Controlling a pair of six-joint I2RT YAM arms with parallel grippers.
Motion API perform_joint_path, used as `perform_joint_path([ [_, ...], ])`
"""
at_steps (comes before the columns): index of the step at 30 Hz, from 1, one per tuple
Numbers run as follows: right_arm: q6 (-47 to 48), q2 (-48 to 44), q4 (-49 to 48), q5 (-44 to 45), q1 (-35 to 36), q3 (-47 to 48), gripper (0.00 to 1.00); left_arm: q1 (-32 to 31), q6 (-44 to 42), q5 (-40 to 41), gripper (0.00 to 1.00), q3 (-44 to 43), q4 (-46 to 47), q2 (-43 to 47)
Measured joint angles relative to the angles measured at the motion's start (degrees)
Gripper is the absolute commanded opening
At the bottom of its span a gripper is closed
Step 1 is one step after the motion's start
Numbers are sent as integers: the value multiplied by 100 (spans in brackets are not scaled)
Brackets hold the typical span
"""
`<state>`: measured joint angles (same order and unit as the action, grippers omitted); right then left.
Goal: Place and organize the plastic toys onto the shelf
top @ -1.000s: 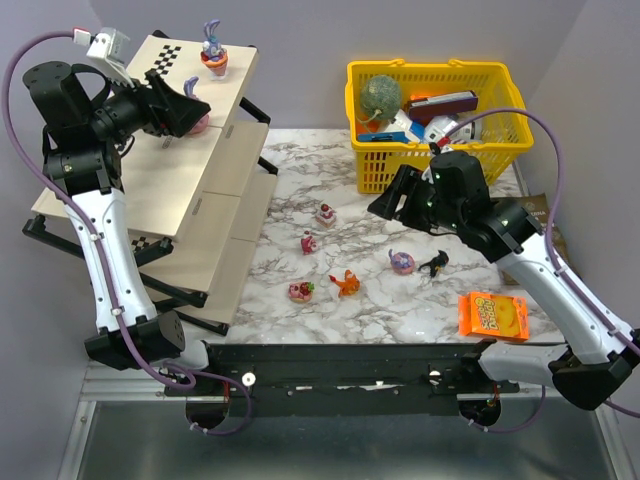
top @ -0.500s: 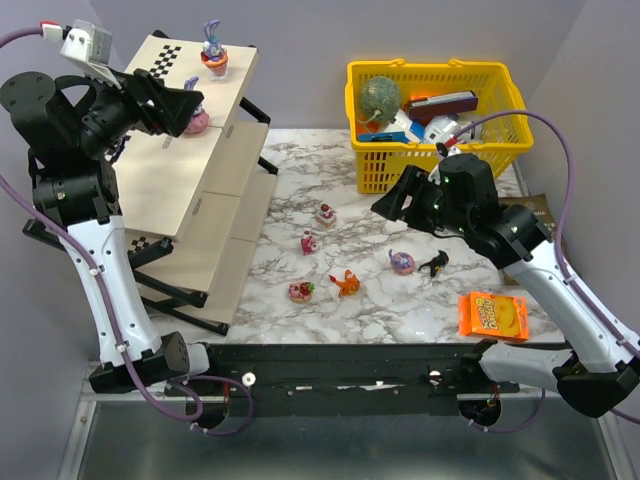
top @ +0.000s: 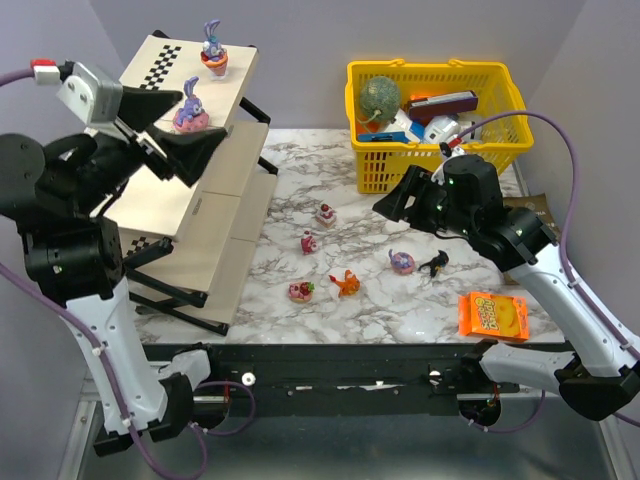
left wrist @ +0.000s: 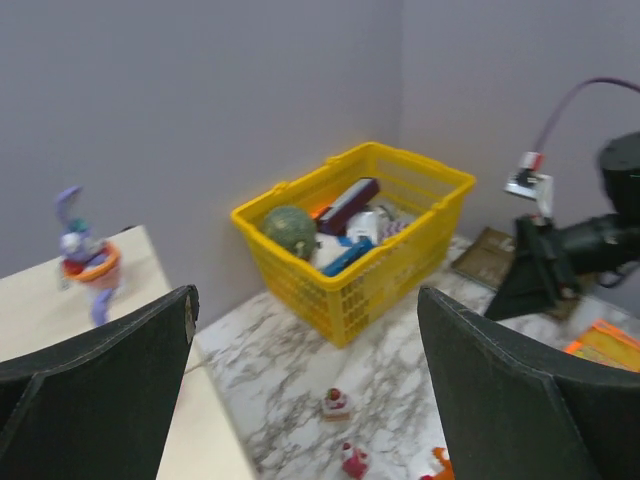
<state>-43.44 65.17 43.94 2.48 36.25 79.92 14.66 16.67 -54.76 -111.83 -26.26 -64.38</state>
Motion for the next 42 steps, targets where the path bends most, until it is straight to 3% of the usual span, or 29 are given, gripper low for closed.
perform_joint_path([
  [6,4,13,0,0,0,-83,76,-953,544,-627,99,1128,1003,785],
  [13,153,203,-20,232,0,-579,77,-1742,647,-562,99,2055,1003,1025],
  [21,734,999,-33,916,0,-1296,70,-3150,247,857,98,2020,210,671],
  [30,1300,1860,-96,1294,0,-1480,52,-4892,-63,2955,98,2037,-291,321],
  [39,1655,2588,-374,1353,0,-1506,42,-5147,-125,3834,99,2037,-352,199],
  [42,1720,2767,-411,1355,0,-1508,29,-5154,-127,3923,99,2037,-352,192],
])
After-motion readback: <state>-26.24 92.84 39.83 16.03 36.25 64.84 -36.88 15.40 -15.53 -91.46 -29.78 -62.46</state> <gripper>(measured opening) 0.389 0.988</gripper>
